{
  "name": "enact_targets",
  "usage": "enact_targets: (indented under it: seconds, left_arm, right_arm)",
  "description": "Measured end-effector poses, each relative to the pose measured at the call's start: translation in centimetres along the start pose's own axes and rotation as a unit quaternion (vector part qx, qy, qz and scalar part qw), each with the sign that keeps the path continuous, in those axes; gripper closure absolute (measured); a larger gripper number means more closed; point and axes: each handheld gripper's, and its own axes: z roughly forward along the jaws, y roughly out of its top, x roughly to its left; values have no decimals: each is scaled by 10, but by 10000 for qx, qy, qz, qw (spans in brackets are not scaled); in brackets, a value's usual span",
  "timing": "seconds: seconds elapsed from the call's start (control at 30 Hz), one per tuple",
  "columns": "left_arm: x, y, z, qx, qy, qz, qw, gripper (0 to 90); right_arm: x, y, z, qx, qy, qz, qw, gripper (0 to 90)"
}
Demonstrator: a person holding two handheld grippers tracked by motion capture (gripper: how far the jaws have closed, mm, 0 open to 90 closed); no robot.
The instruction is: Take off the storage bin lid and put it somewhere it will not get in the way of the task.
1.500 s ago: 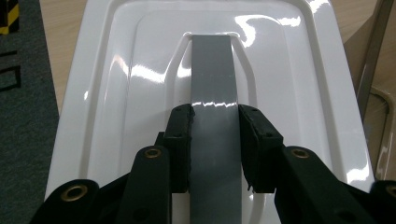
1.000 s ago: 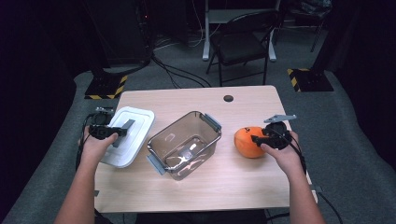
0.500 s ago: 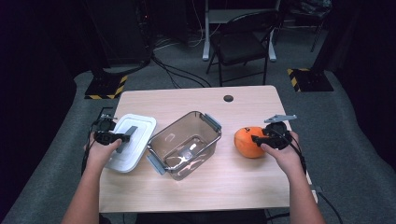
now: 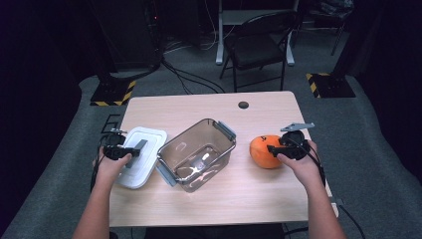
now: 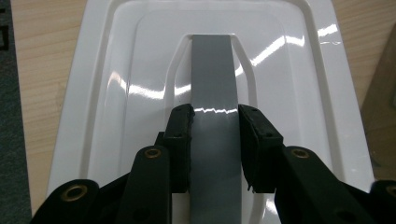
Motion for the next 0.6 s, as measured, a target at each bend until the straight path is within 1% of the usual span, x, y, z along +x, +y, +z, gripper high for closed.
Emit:
enact_targets:
  seconds: [0.07, 0.27, 0.33, 0.37, 0.5, 0.6]
  left_arm:
    - [0, -2, 3, -17, 0, -1, 10000, 665]
    - [-1, -9, 11, 49, -94, -34, 9999, 664]
    - [-2, -10, 12, 49, -87, -33, 9999, 664]
    - [-3, -10, 14, 111, -76, 8, 9999, 664]
    - [-3, -13, 16, 94, -119, 3, 9999, 664]
    - [-5, -15, 18, 127, -94, 42, 9999, 664]
  right_arm:
    - [1, -1, 0, 32, -18, 112, 9999, 447]
    - [1, -2, 2, 72, -38, 116, 9999, 447]
    - [1, -2, 3, 80, -43, 110, 9999, 447]
    - [1, -2, 3, 97, -54, 109, 9999, 447]
    - [1, -2, 3, 100, -64, 112, 9999, 447]
    - [1, -2, 4, 77, -56, 83, 9999, 447]
